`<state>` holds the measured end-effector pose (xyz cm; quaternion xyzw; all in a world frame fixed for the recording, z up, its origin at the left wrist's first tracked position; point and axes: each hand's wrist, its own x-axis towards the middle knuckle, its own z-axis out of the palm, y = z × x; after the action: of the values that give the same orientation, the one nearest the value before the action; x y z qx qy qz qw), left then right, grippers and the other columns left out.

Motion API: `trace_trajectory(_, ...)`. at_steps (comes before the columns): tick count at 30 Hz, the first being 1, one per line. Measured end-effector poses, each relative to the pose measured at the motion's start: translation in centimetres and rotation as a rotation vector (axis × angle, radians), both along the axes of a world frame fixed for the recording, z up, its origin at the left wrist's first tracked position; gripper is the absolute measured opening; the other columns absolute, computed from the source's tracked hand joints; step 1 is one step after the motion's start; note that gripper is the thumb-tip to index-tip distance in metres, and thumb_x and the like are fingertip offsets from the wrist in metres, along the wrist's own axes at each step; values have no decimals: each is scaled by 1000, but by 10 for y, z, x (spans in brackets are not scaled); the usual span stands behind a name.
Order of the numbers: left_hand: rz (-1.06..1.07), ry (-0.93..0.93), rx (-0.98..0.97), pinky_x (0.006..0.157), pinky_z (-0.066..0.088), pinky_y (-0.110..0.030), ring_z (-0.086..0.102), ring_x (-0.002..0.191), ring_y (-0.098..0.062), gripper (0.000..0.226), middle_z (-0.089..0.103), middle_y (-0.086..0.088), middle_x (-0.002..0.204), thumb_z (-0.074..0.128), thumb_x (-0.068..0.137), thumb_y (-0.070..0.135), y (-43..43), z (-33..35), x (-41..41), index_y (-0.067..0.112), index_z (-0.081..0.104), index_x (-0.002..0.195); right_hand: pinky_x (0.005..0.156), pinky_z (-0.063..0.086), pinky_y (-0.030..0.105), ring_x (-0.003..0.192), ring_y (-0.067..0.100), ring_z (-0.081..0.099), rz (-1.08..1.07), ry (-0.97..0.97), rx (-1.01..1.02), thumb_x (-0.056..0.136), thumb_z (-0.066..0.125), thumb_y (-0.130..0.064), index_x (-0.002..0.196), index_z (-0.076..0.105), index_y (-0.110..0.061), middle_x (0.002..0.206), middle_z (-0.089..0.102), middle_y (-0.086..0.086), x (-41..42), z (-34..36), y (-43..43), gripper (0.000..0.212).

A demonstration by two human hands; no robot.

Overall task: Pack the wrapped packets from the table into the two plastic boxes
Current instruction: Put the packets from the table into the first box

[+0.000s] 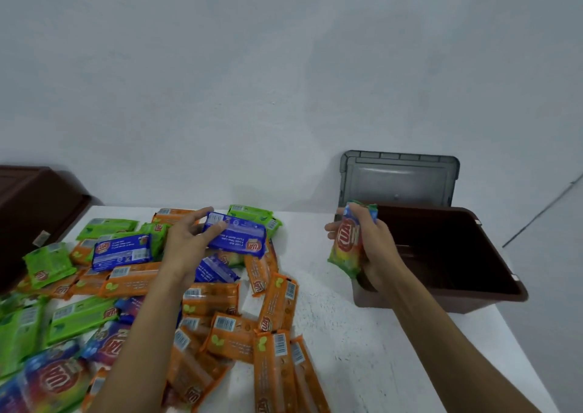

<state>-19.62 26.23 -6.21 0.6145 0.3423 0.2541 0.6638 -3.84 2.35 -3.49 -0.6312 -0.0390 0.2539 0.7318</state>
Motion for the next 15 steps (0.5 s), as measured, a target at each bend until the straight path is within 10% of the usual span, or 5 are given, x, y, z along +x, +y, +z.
trace_trajectory(15,-251,-244,-373,67,60,-29,69,96,-18,49,68,-12,114,68,77,18,-104,2,70,16,61,125,73,58,38,94,20,66,-98,-59,-105,98,56,-24,114,62,-9,101,66,10,58,4,-99,23)
